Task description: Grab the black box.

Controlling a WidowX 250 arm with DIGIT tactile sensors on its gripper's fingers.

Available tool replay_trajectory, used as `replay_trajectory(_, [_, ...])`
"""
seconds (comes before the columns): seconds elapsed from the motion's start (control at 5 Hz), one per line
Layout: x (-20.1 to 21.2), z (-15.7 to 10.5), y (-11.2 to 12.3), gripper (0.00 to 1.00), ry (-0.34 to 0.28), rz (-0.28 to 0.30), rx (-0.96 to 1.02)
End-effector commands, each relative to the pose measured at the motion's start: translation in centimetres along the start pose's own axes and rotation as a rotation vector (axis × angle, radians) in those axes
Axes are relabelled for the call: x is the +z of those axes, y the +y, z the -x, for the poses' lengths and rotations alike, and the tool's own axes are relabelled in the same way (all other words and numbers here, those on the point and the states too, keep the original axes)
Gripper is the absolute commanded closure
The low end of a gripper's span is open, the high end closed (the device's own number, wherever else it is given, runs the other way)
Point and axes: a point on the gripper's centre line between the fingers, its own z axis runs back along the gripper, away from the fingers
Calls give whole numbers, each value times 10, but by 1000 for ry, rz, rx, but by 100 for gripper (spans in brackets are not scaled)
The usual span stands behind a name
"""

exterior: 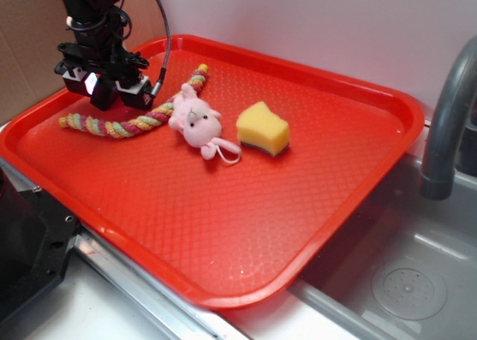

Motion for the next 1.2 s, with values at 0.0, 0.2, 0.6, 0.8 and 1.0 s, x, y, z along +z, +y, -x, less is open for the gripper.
replay_trajectory(0.0, [-9,-13,12,100,-11,-17,38])
replay_trajectory(0.2, [-7,-15,11,100,-14,-11,30])
replay_trajectory(0.6, [69,2,-16,100,-66,140,-56])
replay_trajectory(0.8, [128,19,-49,100,-14,176,-191])
replay_trajectory(1.0, [173,36,-73,100,24,245,-258])
